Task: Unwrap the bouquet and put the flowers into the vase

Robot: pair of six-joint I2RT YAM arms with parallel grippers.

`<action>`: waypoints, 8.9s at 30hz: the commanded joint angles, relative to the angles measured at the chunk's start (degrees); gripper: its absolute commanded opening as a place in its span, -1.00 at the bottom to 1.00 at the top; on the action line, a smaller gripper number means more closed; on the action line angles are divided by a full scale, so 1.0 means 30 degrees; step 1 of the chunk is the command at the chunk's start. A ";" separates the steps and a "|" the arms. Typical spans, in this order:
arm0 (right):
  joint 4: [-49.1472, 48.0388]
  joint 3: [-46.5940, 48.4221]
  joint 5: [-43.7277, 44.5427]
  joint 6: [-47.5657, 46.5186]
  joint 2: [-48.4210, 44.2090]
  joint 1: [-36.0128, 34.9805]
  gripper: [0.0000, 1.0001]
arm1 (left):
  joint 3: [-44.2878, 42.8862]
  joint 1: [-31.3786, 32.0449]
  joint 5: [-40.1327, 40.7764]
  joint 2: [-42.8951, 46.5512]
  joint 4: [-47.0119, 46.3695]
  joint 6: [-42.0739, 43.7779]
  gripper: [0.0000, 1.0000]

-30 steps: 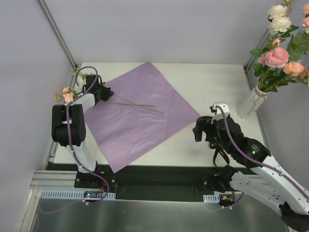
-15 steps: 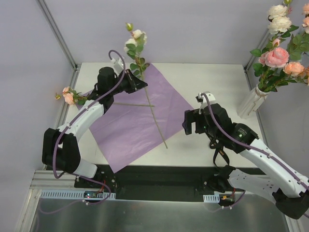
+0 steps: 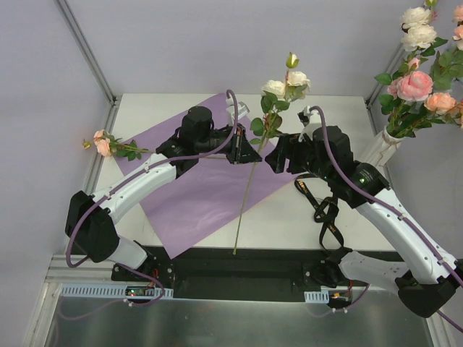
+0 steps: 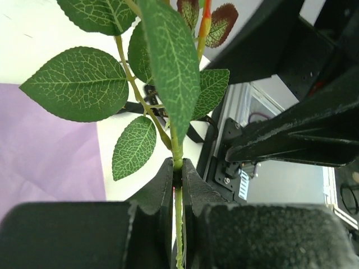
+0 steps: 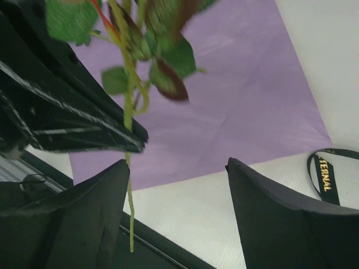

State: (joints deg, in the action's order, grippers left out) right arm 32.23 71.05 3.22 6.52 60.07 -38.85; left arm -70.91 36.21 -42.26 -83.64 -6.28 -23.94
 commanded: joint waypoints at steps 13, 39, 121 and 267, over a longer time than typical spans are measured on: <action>-0.6260 -0.2676 0.0507 0.3098 -0.1481 0.0089 -0.03 | -0.1176 0.1642 -0.0737 0.0193 0.0981 0.1946 -1.00; -0.6879 -0.2943 0.0263 0.3864 0.0045 0.0118 -0.98 | -0.1674 0.1613 0.1337 -0.0012 0.2620 0.2768 -0.88; -1.1474 0.6907 1.1962 -1.2285 0.2330 1.2892 -0.99 | -0.1645 0.1378 0.3247 0.1511 0.3882 0.3411 0.29; 0.4697 -0.9063 0.9795 0.4769 -1.4575 -0.2342 0.97 | 0.5093 -1.7078 1.1452 -0.8334 -0.5081 -1.7624 -1.00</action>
State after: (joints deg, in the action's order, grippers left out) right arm 47.00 42.06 31.33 19.99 15.11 -45.60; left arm -55.94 -14.70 -8.43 -109.51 -17.65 -77.65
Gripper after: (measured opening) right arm 0.988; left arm 0.021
